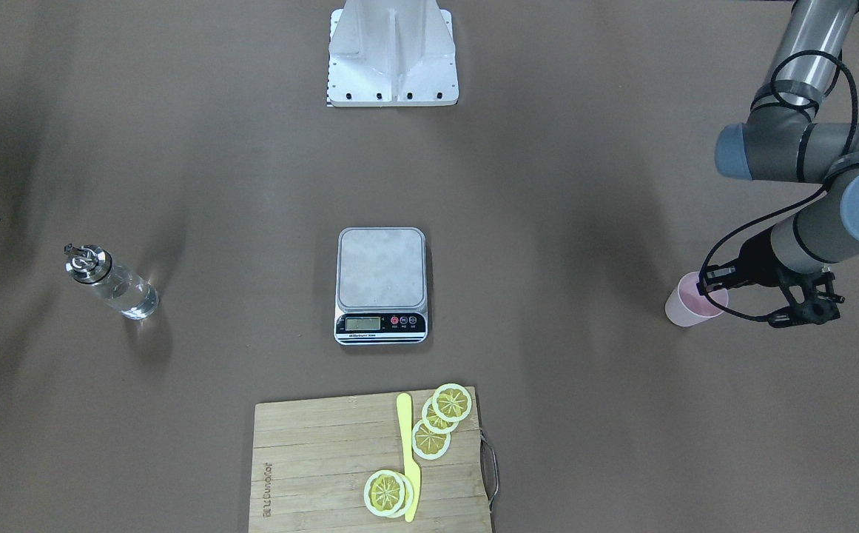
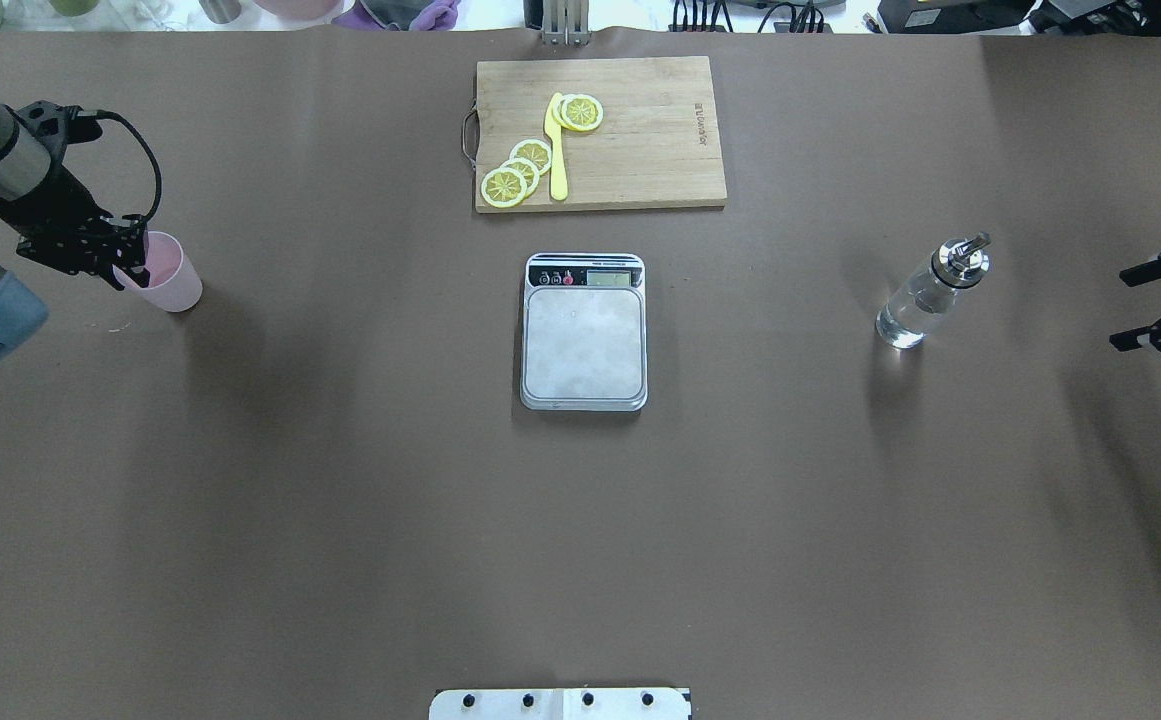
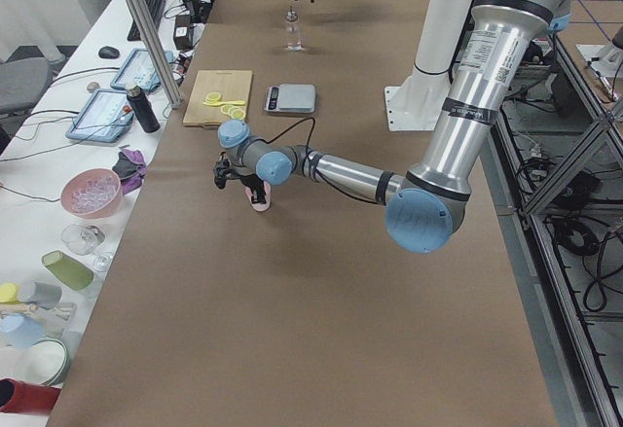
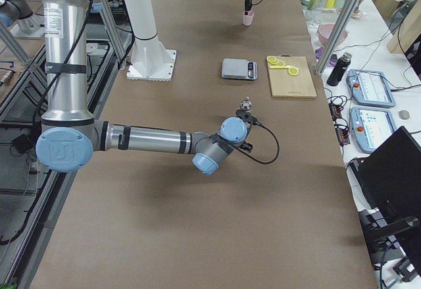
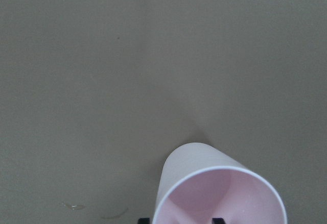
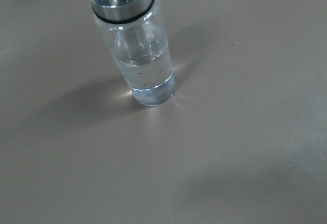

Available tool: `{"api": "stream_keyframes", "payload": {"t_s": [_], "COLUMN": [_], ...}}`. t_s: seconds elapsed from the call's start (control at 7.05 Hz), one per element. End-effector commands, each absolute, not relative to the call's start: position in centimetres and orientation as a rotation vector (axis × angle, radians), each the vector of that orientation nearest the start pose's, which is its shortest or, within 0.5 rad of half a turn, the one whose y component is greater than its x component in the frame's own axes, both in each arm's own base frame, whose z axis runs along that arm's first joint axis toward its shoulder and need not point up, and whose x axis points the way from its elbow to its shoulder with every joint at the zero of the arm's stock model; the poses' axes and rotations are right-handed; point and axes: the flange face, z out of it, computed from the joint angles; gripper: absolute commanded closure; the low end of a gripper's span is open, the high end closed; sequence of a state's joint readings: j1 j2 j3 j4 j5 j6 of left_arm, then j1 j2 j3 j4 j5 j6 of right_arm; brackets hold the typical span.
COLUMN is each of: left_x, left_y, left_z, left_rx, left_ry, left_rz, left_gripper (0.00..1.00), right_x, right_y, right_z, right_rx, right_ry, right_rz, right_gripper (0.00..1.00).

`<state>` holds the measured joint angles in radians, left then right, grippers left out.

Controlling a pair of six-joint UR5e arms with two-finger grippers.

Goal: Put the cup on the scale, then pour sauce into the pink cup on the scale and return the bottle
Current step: 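Lift the pink cup with the left gripper while the right grasps the bottle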

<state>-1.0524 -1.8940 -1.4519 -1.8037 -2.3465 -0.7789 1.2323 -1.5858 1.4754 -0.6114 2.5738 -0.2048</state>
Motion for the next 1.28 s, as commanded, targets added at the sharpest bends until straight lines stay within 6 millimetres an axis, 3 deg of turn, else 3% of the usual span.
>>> {"api": "stream_keyframes", "payload": {"t_s": [0.0,0.28,0.57,0.71,0.99,1.14], "left_x": [26.3,26.3,26.4,26.9,27.9,28.8], "left_y": [-58.9,-58.9,-59.3,-60.0,-61.8,-61.4], "left_z": [50.7,50.5,49.2,47.3,39.5,37.9], "left_rx": [-0.129,-0.126,-0.120,-0.113,-0.164,-0.151], "left_ry": [0.860,0.863,0.870,0.877,0.854,0.864], "left_rz": [-0.068,-0.066,-0.063,-0.065,-0.081,-0.058], "left_gripper": [0.78,1.00,1.00,1.00,1.00,1.00], "right_x": [-14.4,-17.4,-20.0,-20.7,-21.4,-21.6], "right_y": [-49.1,-49.9,-49.5,-49.9,-49.9,-49.9], "right_z": [56.8,54.8,53.7,53.3,53.7,54.1], "right_rx": [0.806,0.898,0.922,0.923,0.908,0.892], "right_ry": [-0.990,-0.936,-0.976,-0.998,-1.005,-1.011], "right_rz": [-0.954,-0.983,-0.909,-0.883,-0.882,-0.874], "right_gripper": [0.00,0.00,0.00,0.00,0.00,0.00]}}
